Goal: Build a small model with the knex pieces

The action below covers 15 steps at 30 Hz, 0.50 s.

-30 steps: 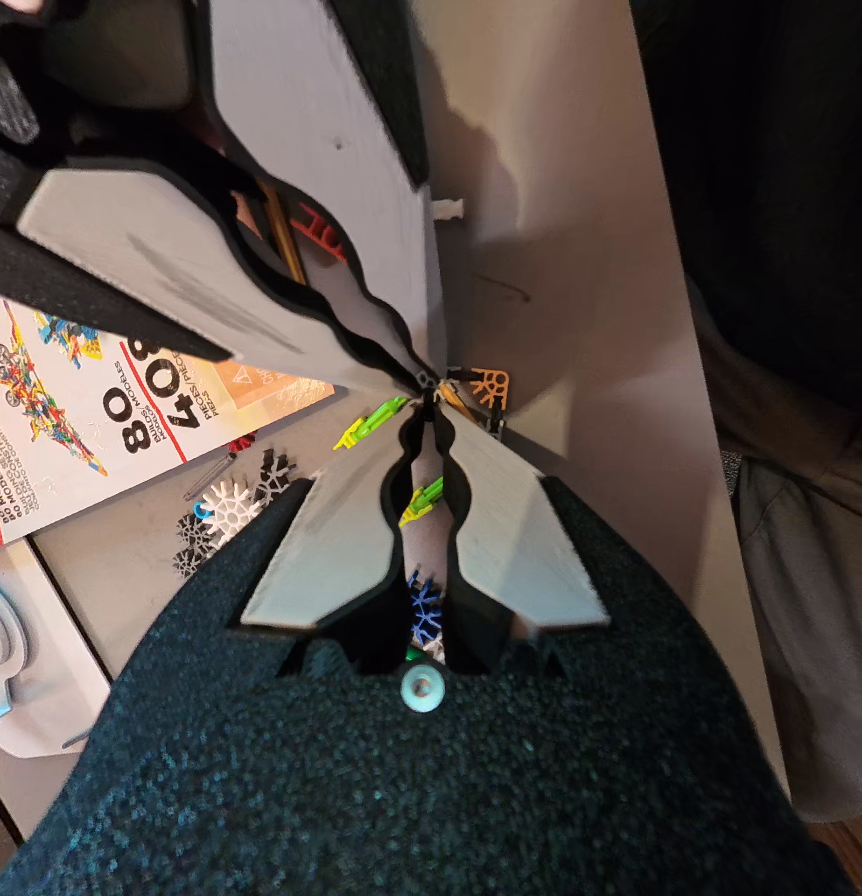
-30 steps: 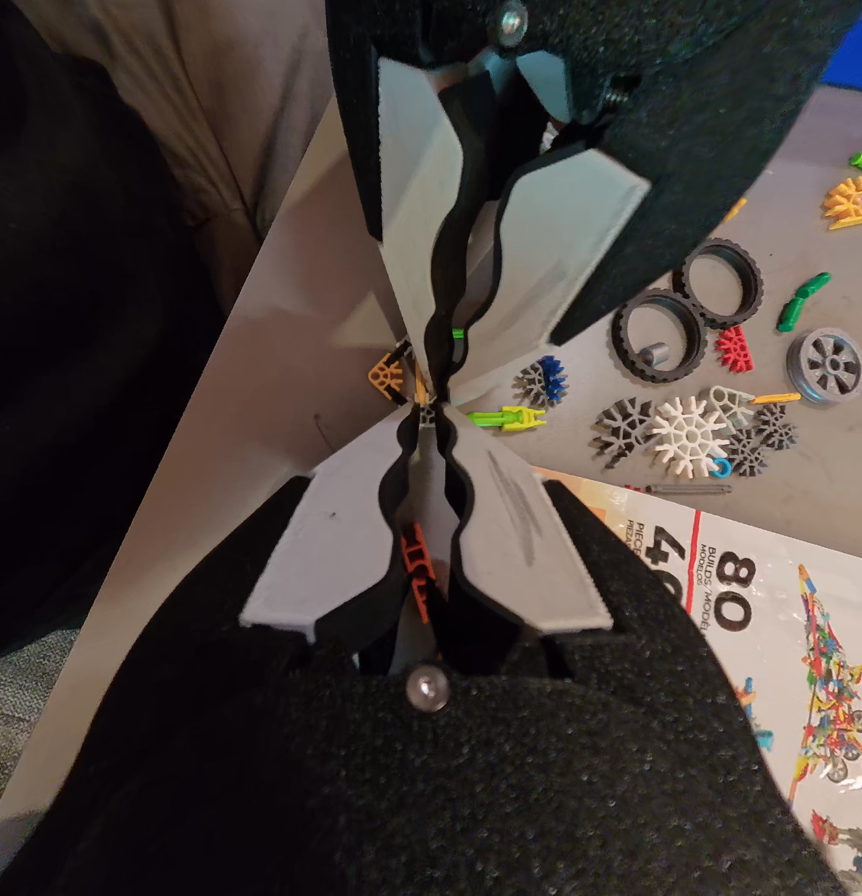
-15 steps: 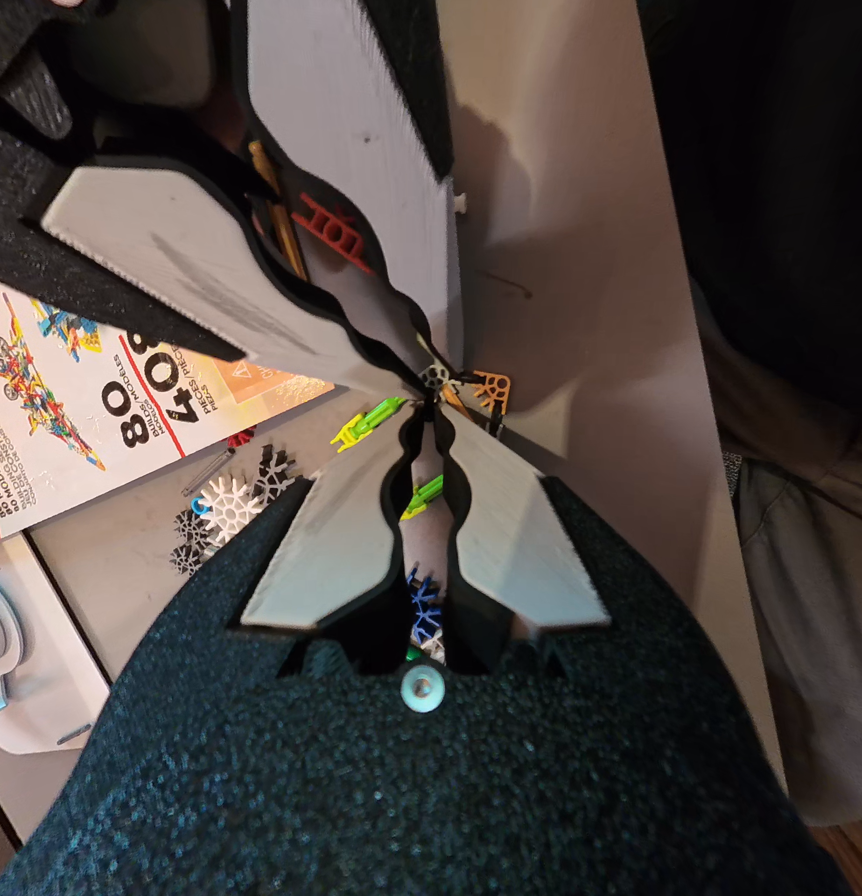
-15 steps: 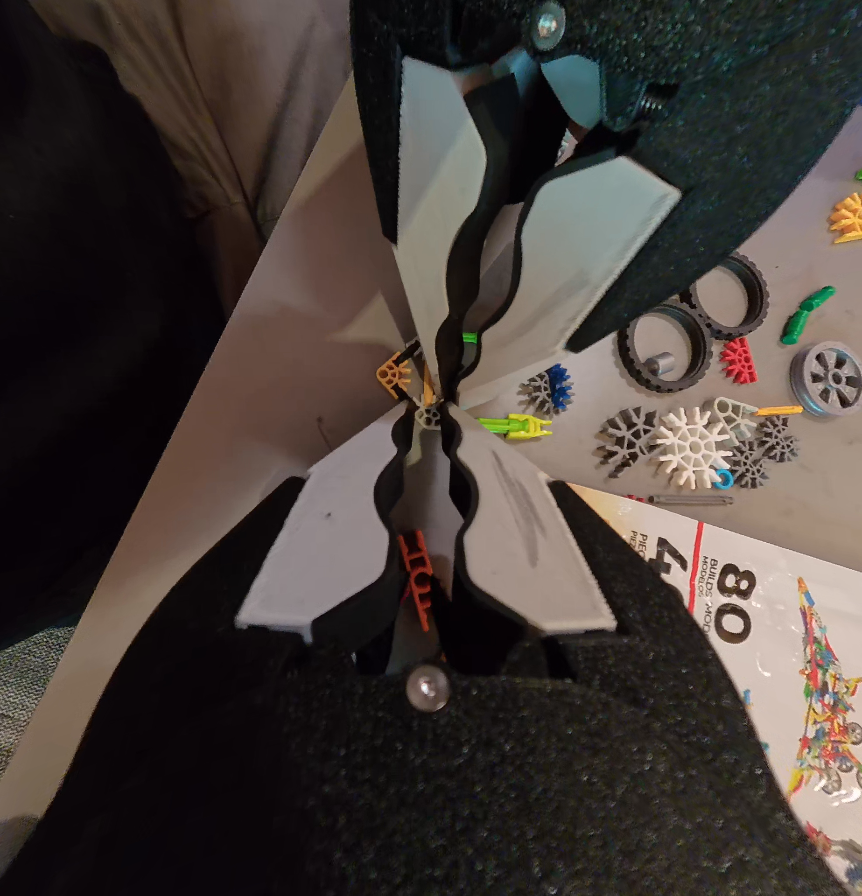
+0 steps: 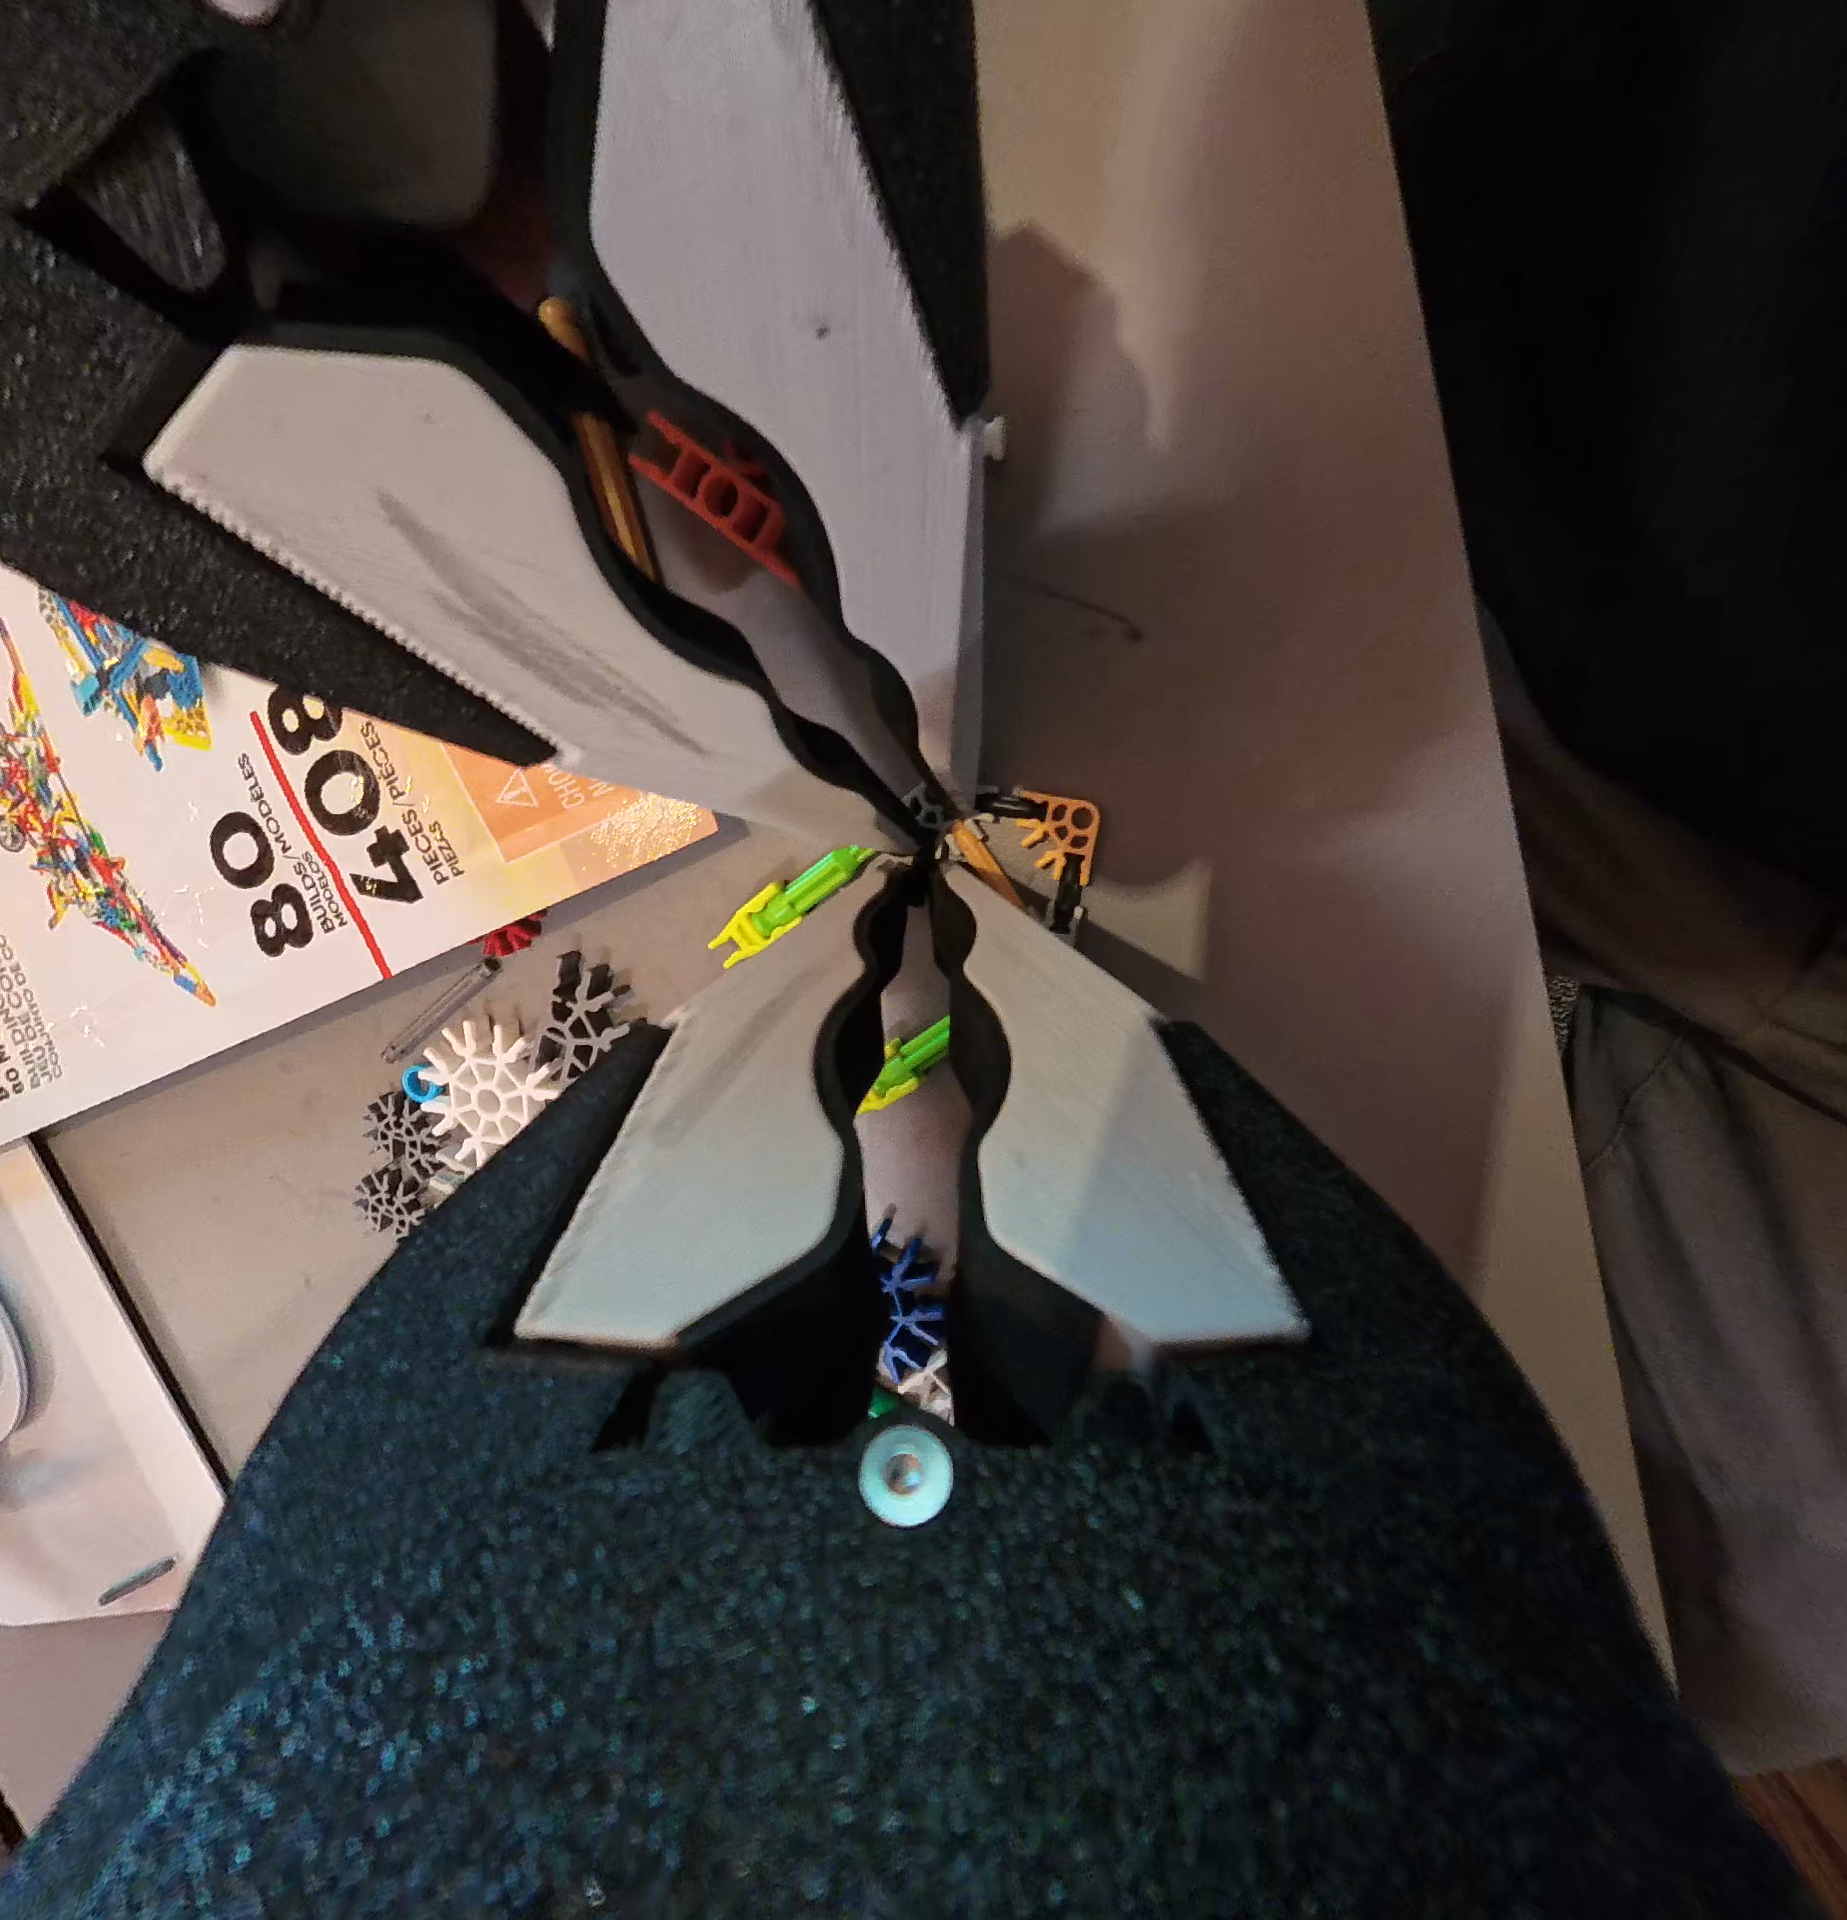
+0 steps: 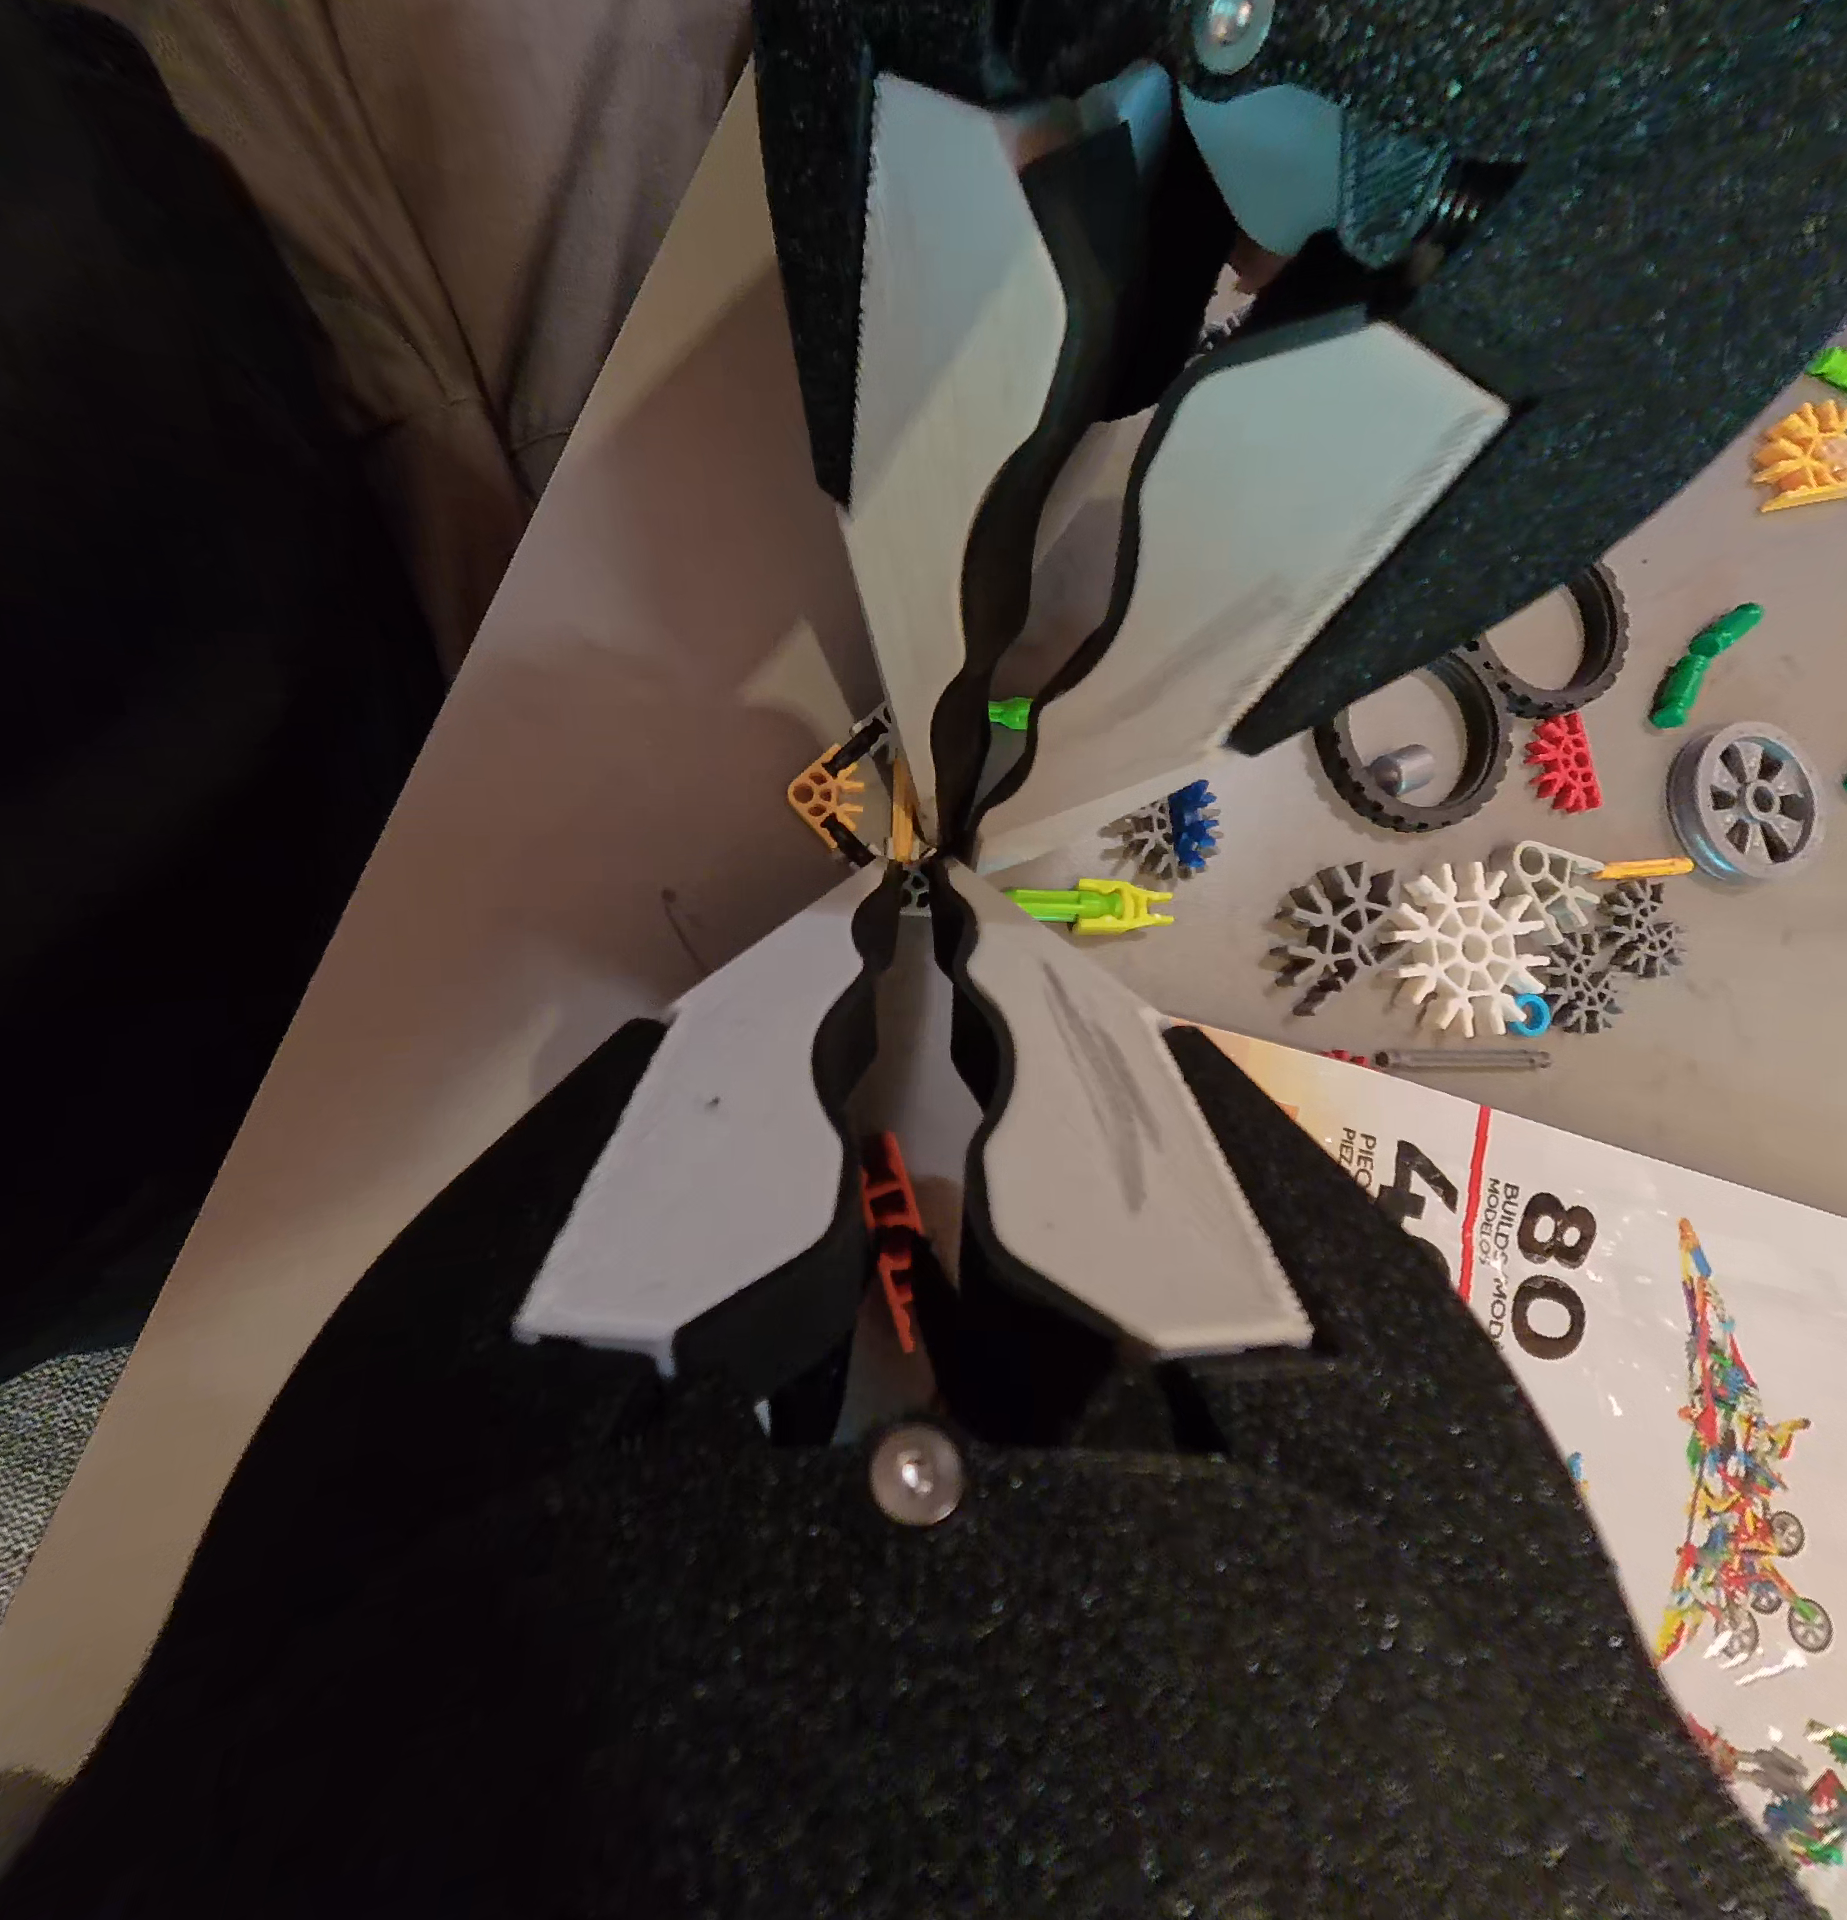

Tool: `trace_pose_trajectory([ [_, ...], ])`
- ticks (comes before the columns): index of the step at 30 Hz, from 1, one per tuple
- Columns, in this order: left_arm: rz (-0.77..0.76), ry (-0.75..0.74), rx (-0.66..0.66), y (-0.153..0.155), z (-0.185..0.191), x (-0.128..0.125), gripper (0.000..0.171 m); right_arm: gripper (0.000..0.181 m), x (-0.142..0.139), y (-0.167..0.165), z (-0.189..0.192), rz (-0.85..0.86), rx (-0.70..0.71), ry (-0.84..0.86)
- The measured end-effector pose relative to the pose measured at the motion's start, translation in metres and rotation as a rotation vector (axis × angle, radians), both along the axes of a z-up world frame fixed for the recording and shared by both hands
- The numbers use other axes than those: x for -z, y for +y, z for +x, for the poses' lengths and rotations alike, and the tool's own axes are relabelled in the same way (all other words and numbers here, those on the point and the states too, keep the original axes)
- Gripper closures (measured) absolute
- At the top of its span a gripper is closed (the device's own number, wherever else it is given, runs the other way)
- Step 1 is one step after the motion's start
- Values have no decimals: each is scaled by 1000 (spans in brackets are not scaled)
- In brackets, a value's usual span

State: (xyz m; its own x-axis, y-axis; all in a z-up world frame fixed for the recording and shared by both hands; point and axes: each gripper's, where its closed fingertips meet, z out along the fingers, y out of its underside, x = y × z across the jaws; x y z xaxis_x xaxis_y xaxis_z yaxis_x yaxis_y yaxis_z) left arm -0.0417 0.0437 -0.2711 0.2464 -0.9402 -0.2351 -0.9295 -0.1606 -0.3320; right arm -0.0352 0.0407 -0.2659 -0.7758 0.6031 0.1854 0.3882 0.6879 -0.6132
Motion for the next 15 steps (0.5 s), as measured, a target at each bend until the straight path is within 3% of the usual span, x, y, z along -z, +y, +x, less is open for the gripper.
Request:
trace_pose_trajectory([
  [15,-46,-83,-53,-2,0,0,169,177,1,-1,1,-4,11,-29],
])
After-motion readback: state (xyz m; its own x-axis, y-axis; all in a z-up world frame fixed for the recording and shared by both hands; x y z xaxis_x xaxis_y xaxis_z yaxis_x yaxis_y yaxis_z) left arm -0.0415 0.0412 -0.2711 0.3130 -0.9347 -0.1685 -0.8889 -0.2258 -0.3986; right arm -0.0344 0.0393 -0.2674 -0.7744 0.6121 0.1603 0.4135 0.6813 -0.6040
